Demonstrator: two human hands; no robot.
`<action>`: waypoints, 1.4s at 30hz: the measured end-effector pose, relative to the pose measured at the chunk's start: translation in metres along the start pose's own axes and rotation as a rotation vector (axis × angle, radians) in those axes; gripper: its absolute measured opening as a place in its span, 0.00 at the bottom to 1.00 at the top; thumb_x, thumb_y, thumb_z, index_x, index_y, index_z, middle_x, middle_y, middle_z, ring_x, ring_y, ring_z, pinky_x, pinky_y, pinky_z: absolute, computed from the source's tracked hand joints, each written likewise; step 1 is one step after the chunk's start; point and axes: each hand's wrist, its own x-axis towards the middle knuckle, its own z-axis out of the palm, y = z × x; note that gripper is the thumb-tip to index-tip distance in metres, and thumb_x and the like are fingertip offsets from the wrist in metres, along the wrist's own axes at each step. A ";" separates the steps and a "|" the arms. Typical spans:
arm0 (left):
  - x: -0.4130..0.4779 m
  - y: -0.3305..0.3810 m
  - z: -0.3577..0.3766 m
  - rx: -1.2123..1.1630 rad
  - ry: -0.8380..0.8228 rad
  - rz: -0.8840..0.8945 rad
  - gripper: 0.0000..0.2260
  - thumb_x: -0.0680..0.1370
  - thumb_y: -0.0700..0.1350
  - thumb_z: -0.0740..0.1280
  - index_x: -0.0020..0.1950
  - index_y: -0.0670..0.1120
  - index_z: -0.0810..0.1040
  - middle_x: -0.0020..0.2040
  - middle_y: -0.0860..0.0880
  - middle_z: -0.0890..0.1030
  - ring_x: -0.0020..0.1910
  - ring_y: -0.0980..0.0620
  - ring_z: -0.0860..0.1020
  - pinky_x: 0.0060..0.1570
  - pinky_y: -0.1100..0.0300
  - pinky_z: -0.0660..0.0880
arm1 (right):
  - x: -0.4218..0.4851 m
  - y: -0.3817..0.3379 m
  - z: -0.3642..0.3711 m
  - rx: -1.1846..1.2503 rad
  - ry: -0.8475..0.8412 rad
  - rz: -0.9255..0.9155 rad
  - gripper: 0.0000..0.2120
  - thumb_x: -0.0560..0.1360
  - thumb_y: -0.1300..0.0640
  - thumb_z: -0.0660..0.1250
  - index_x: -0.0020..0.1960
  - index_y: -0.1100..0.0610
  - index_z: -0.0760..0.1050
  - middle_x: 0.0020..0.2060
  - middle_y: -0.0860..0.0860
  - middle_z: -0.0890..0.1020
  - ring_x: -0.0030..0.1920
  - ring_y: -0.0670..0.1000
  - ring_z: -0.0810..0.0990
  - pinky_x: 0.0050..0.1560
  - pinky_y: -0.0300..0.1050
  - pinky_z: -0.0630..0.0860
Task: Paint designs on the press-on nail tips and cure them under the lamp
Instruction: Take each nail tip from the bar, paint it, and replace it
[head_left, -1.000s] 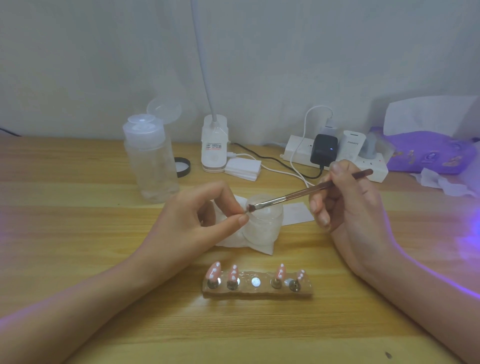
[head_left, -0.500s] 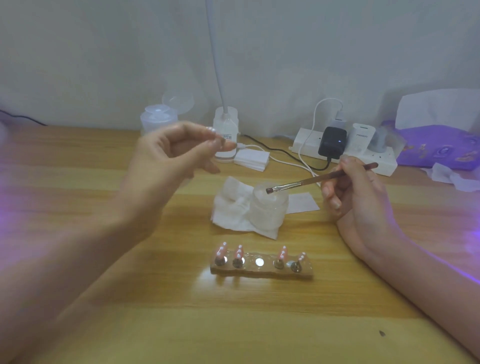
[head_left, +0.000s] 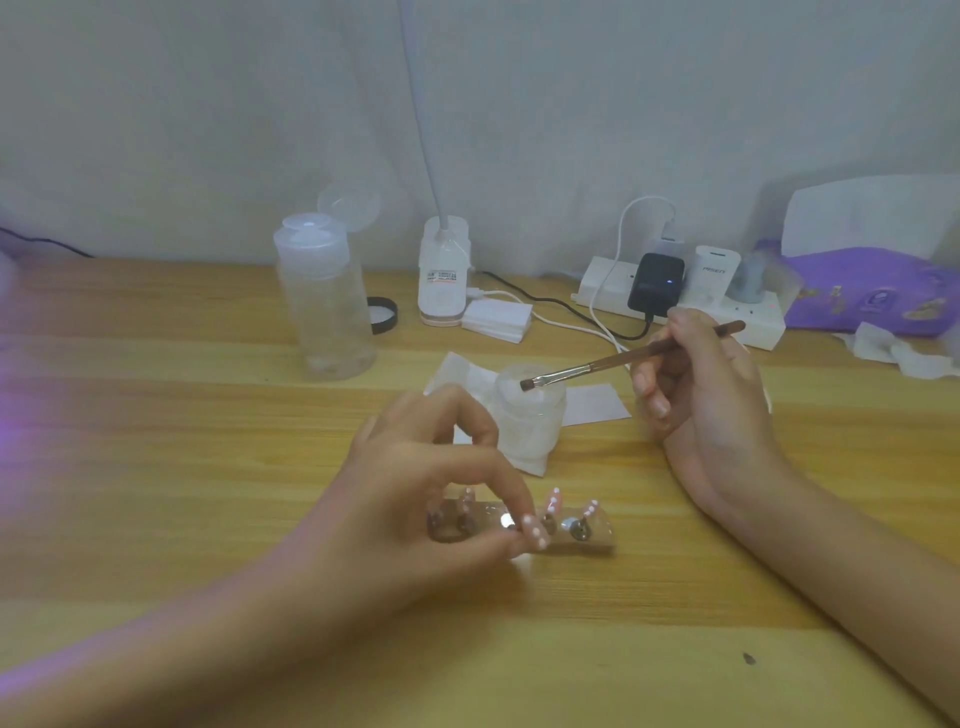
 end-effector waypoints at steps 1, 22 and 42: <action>0.001 -0.001 0.002 0.007 0.002 -0.031 0.07 0.68 0.61 0.72 0.42 0.61 0.83 0.50 0.60 0.71 0.55 0.55 0.70 0.54 0.60 0.65 | 0.000 0.000 0.000 -0.001 0.000 -0.001 0.16 0.82 0.53 0.61 0.36 0.54 0.71 0.22 0.52 0.75 0.19 0.46 0.66 0.21 0.34 0.63; 0.013 0.007 0.012 0.330 -0.005 0.044 0.05 0.71 0.60 0.65 0.44 0.62 0.78 0.47 0.65 0.71 0.49 0.62 0.66 0.51 0.59 0.61 | 0.003 0.002 -0.002 0.026 -0.008 0.008 0.16 0.82 0.53 0.62 0.35 0.53 0.73 0.23 0.52 0.75 0.19 0.46 0.67 0.21 0.34 0.64; 0.060 -0.009 -0.043 -0.424 0.323 0.150 0.03 0.76 0.42 0.71 0.47 0.44 0.80 0.40 0.56 0.82 0.33 0.57 0.74 0.35 0.65 0.72 | -0.013 -0.014 0.013 -0.357 -0.280 -0.383 0.15 0.81 0.53 0.62 0.39 0.59 0.68 0.23 0.54 0.76 0.20 0.53 0.70 0.21 0.38 0.66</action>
